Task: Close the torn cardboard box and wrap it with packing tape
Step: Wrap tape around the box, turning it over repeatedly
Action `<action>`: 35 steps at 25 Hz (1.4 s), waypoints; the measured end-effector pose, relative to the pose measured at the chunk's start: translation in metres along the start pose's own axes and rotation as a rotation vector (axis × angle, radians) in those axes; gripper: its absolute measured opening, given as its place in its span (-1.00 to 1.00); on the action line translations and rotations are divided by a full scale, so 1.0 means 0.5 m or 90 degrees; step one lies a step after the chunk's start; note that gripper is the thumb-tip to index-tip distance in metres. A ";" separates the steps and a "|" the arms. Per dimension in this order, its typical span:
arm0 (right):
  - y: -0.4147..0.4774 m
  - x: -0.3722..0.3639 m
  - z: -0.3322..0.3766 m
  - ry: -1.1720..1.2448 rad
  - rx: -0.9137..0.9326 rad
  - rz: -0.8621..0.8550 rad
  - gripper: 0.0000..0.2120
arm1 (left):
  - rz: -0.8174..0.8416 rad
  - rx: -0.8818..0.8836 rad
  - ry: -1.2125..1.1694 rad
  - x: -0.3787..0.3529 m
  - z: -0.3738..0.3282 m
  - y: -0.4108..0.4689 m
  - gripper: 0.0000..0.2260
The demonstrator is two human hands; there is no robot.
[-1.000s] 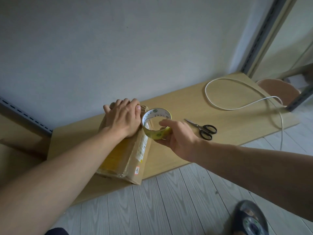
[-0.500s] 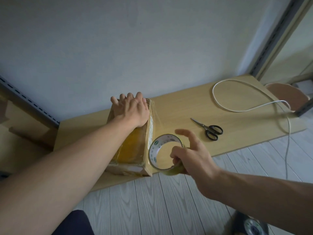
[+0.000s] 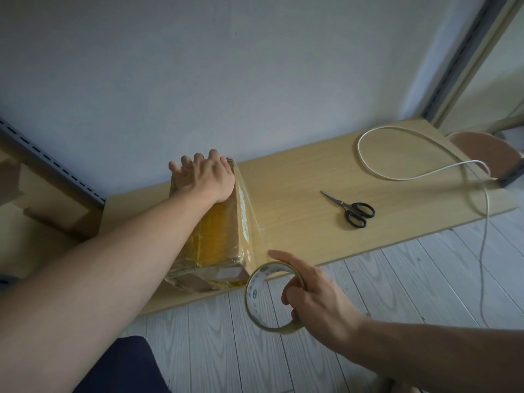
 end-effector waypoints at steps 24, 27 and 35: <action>0.015 -0.093 0.001 -0.004 0.034 0.046 -0.33 | 0.052 -0.662 0.074 -0.086 0.011 -0.217 -0.13; 0.014 -0.081 -0.002 -0.008 0.026 0.034 -0.33 | 0.047 -0.618 0.030 -0.086 0.003 -0.209 -0.16; 0.041 -0.021 0.002 0.113 0.029 -0.029 -0.39 | 0.037 -0.445 -0.099 -0.068 -0.030 -0.184 -0.24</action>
Point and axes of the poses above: each hand's wrist, its own y-axis towards the middle knuckle, its own x-axis out of the back of the hand, z = x × y, the point moved 10 cm from there along y, towards the middle knuckle, and after that the axes turned 11 degrees about z, right-handed, at the moved point
